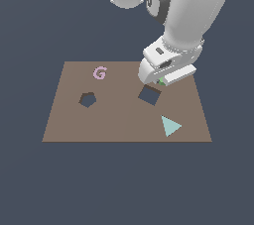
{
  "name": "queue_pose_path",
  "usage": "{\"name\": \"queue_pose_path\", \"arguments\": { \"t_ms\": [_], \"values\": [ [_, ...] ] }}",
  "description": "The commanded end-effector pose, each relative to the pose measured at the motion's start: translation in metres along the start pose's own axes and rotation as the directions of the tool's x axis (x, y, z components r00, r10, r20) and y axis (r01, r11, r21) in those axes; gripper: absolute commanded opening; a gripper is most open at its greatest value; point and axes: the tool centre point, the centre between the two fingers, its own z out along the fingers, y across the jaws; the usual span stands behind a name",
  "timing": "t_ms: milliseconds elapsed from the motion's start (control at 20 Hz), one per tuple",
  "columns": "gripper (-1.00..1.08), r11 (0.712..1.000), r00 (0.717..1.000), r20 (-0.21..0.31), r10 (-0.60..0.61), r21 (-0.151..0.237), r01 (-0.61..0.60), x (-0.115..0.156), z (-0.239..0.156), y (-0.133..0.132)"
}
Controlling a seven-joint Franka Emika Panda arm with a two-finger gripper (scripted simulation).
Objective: Insert a designated object into the corresponding slot on a board.
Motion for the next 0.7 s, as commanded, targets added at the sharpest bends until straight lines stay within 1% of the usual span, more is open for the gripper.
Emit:
{"name": "queue_pose_path", "arguments": {
  "t_ms": [0, 150, 300, 450, 650],
  "values": [
    [-1.00, 0.997, 0.997, -0.001, -0.083, 0.000, 0.083, -0.013, -0.001, 0.006],
    [-1.00, 0.983, 0.983, -0.001, -0.184, 0.000, 0.184, -0.028, -0.001, 0.015],
    [-1.00, 0.960, 0.960, 0.000, -0.280, 0.000, 0.280, -0.041, -0.002, 0.026],
    [-1.00, 0.929, 0.929, 0.000, -0.370, 0.000, 0.370, -0.054, -0.002, 0.037],
    [-1.00, 0.876, 0.876, 0.000, -0.482, 0.000, 0.482, -0.067, -0.002, 0.053]
  ]
}}
